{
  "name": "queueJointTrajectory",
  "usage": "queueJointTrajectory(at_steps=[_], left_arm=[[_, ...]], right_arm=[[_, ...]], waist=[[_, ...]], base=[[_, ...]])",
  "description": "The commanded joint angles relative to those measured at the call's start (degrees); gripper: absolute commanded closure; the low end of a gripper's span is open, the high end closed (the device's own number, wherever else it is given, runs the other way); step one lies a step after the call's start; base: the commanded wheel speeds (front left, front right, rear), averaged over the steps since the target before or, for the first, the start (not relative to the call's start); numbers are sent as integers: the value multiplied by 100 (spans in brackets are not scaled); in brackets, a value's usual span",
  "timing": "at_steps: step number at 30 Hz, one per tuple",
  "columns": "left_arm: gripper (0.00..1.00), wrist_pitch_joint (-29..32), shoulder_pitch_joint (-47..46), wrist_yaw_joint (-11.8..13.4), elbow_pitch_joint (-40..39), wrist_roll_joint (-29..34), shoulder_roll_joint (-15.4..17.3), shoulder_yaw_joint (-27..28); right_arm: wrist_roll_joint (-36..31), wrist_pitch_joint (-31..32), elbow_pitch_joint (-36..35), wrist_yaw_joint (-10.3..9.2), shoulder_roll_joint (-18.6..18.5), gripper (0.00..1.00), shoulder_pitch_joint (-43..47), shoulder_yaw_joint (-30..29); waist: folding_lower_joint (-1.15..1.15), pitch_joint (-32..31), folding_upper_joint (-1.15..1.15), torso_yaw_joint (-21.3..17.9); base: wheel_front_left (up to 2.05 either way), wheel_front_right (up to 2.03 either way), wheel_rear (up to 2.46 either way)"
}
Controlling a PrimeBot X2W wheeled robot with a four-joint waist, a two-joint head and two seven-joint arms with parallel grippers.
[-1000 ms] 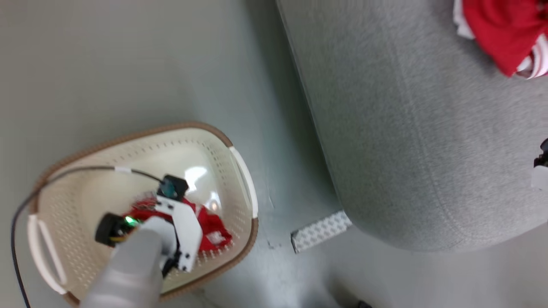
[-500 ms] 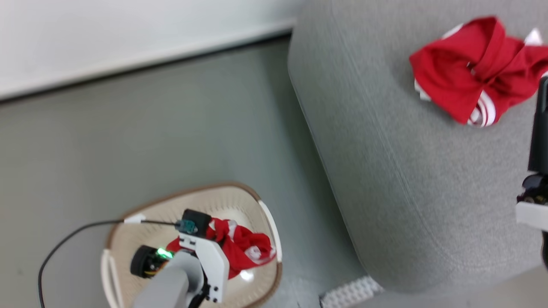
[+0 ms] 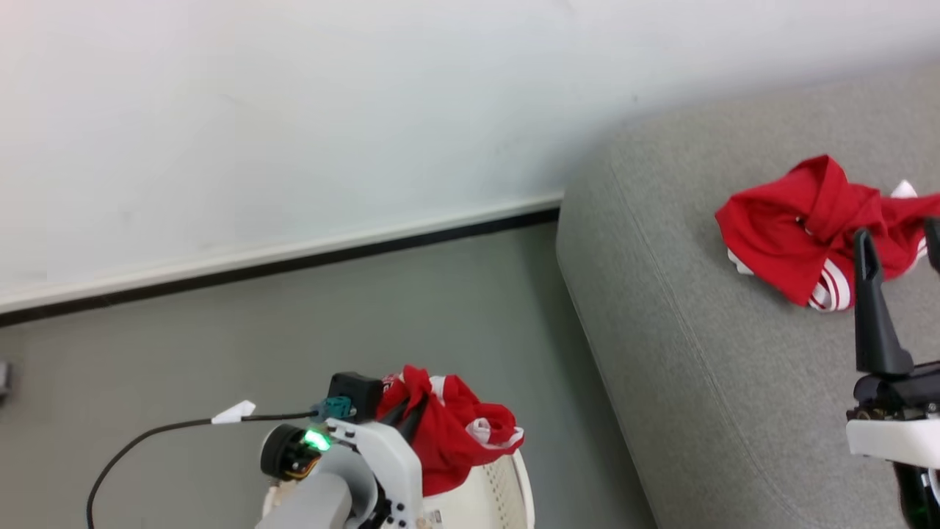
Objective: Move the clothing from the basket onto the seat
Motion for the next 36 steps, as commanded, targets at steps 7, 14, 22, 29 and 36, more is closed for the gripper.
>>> queueJointTrajectory(at_steps=[7, 14, 22, 29, 36], left_arm=[[100, -178, -109, 49, -608, -47, 101, 48], [100, -186, -130, 302, -1687, 36, 266, 267], [100, -107, -153, 500, -2758, 83, 522, 371], [100, 180, -43, 653, -3475, 24, 702, 404], [100, 363, 104, 765, -3906, 3, 822, 369]], right_arm=[[-21, -14, 121, -13, 46, 0, 383, 100], [85, -14, 259, -13, 151, 0, 613, 355], [89, -13, 364, -13, 229, 0, 745, 594], [100, -14, 397, -13, 241, 0, 763, 745], [136, -13, 425, -13, 192, 0, 732, 888]], waist=[[2, -601, 0, 328], [2, -784, 0, 427], [2, -916, 0, 489], [2, -976, 0, 522], [2, -971, 0, 537]], base=[[0, 0, 0], [0, 0, 0], [0, 0, 0], [0, 0, 0], [0, 0, 0]])
